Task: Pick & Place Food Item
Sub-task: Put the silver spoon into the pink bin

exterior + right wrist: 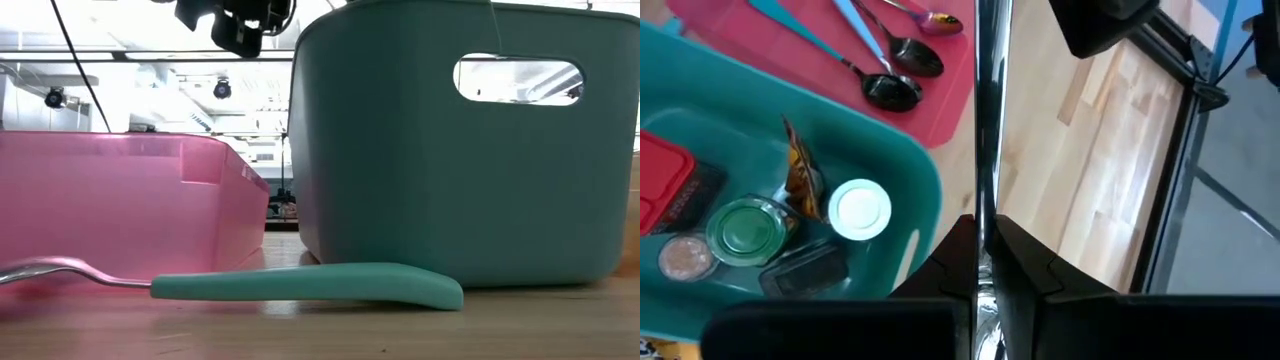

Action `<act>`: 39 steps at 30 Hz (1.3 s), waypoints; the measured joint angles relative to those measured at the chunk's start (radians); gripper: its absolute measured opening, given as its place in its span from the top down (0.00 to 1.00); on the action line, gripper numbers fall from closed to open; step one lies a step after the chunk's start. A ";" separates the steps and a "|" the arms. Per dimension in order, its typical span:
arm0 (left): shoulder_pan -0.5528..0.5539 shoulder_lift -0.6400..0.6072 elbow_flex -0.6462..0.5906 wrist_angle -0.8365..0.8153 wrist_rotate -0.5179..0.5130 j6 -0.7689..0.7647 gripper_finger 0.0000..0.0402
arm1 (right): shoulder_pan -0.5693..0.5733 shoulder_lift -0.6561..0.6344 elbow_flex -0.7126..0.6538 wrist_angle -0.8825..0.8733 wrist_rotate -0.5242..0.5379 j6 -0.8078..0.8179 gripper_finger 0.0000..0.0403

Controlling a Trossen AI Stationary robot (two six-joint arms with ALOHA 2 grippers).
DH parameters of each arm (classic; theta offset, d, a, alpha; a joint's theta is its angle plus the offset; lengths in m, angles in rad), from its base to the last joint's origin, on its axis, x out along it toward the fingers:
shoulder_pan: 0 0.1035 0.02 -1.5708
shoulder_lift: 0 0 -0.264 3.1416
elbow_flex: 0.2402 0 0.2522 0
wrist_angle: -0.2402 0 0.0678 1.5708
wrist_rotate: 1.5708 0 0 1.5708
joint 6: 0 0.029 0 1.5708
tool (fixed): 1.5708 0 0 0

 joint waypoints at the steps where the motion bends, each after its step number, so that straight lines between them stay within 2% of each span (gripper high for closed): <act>1: 0.000 0.000 0.000 0.000 0.000 0.000 0.58 | 0.000 0.000 0.001 0.000 0.000 -0.003 0.97; 10: 0.000 0.000 0.000 0.003 0.001 0.000 0.83 | 0.000 0.000 0.002 0.001 0.000 -0.005 0.97; 15: 0.001 0.000 -0.001 0.017 0.002 -0.057 0.88 | 0.000 0.000 0.002 0.004 0.029 -0.009 0.97; 20: 0.001 0.000 -0.001 0.022 0.000 -0.079 0.86 | 0.000 0.000 0.002 0.006 0.031 -0.009 0.97; 31: 0.001 0.000 -0.001 0.025 -0.006 -0.105 0.64 | 0.000 0.000 0.002 0.007 0.037 -0.004 0.97; 35: 0.001 0.000 -0.001 0.030 -0.016 -0.105 0.63 | 0.000 0.000 0.002 0.009 0.037 -0.005 0.97; 39: 0.001 0.000 -0.001 0.030 -0.021 -0.105 0.67 | 0.000 0.000 0.002 0.014 0.037 -0.005 0.97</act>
